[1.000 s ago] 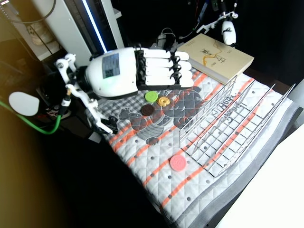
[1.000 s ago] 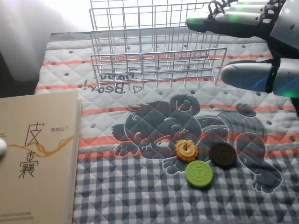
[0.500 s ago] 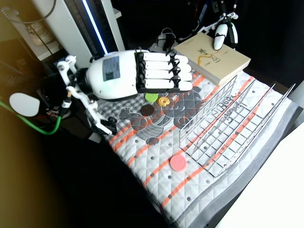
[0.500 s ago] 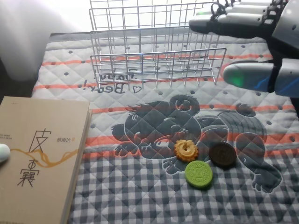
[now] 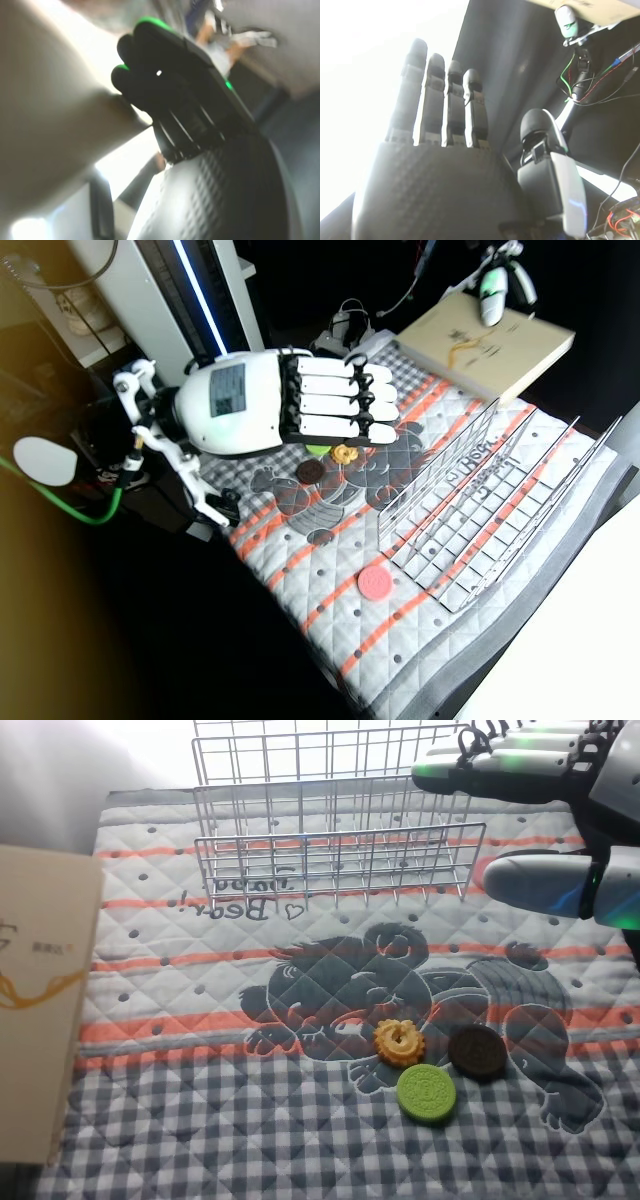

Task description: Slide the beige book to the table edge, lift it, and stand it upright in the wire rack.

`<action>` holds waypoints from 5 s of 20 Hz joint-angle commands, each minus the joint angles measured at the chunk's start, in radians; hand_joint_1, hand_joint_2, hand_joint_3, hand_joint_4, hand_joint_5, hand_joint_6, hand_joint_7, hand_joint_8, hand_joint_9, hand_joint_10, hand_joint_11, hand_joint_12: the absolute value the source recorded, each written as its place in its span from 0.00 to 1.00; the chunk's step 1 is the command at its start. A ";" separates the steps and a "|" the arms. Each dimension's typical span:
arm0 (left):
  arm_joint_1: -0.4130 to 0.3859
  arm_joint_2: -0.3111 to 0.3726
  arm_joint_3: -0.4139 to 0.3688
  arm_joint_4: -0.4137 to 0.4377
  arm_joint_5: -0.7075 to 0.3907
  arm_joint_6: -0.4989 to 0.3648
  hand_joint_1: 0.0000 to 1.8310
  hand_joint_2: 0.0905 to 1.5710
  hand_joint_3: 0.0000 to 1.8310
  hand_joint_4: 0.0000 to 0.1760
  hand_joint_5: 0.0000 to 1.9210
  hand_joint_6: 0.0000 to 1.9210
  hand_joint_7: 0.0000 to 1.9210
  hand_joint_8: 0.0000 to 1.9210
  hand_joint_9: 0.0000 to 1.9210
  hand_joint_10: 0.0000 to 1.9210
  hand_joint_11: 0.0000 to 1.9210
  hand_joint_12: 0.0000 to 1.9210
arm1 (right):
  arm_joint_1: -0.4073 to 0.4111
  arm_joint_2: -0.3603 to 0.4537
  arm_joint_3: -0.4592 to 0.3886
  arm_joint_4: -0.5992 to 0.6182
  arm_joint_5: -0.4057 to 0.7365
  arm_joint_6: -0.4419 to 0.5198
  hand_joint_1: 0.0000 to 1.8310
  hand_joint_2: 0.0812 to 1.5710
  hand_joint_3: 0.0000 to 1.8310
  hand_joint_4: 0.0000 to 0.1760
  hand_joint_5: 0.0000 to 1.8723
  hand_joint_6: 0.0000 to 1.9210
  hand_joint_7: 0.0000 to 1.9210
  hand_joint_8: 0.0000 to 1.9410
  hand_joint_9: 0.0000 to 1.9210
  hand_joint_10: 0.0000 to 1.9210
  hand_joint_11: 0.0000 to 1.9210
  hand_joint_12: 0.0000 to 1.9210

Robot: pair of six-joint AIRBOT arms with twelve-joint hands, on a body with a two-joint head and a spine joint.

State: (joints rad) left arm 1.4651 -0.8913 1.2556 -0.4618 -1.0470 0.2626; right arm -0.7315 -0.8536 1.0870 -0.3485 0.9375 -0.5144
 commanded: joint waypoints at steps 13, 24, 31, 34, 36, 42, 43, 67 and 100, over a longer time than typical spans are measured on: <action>-0.262 -0.010 0.004 -0.047 -0.318 0.102 0.75 0.69 0.00 0.00 0.50 0.46 0.54 0.48 0.47 0.65 0.43 0.55 | -0.069 0.011 -0.012 0.111 0.167 0.000 0.00 0.80 0.00 0.00 0.16 0.00 0.17 0.00 0.17 0.00 0.18 0.00; -0.584 -0.195 0.142 0.061 -0.216 0.117 0.80 0.79 0.01 0.00 0.51 0.51 0.50 0.67 0.49 0.71 0.43 0.84 | -0.111 0.010 -0.013 0.151 0.178 0.000 0.00 0.79 0.00 0.00 0.16 0.00 0.18 0.00 0.19 0.01 0.20 0.01; -0.703 -0.210 0.172 0.087 -0.232 0.117 0.91 0.57 0.40 0.43 0.46 1.00 0.37 0.98 0.29 1.00 0.34 1.00 | -0.133 0.004 -0.012 0.172 0.185 0.000 0.00 0.79 0.00 0.00 0.18 0.00 0.19 0.00 0.19 0.00 0.20 0.01; -0.733 -0.214 0.173 0.111 -0.224 0.127 0.93 0.42 0.59 0.47 0.51 1.00 0.41 0.98 0.36 1.00 0.35 0.99 | -0.135 0.000 -0.011 0.174 0.186 0.000 0.00 0.79 0.00 0.00 0.18 0.00 0.19 0.00 0.19 0.00 0.20 0.01; -0.744 -0.216 0.173 0.123 -0.224 0.129 0.80 0.32 0.79 0.00 0.52 0.92 0.48 0.98 0.46 1.00 0.51 1.00 | -0.136 -0.002 -0.011 0.176 0.187 0.000 0.00 0.80 0.00 0.00 0.18 0.00 0.19 0.00 0.19 0.00 0.20 0.01; -0.749 -0.211 0.158 0.170 -0.261 0.101 0.77 0.24 0.93 0.00 0.55 0.95 0.55 1.00 0.58 1.00 0.77 1.00 | -0.151 0.000 -0.013 0.185 0.192 0.000 0.00 0.82 0.01 0.00 0.18 0.00 0.18 0.00 0.18 0.00 0.19 0.00; -0.751 -0.211 0.158 0.179 -0.267 0.091 0.77 0.26 0.92 0.00 0.54 0.97 0.54 1.00 0.57 1.00 0.75 1.00 | -0.152 0.000 -0.013 0.186 0.193 0.000 0.00 0.82 0.00 0.00 0.18 0.00 0.18 0.00 0.18 0.00 0.19 0.00; -0.675 -0.139 0.125 0.283 -0.077 0.114 1.00 0.51 0.27 0.00 0.63 0.46 0.60 0.64 0.53 0.73 0.37 0.86 | -0.187 0.008 -0.021 0.224 0.213 0.000 0.00 0.82 0.01 0.00 0.17 0.00 0.18 0.00 0.18 0.00 0.19 0.00; -0.891 -0.296 0.266 0.152 -0.289 0.032 0.75 0.69 0.00 0.00 0.46 0.56 0.48 0.50 0.56 0.51 0.54 0.37 | -0.202 -0.009 -0.006 0.239 0.221 0.000 0.00 0.84 0.01 0.00 0.19 0.00 0.20 0.00 0.21 0.00 0.21 0.01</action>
State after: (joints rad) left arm 0.5678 -1.2148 1.5356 -0.2935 -1.2392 0.3130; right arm -0.9382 -0.8639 1.0813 -0.1413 1.0378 -0.5175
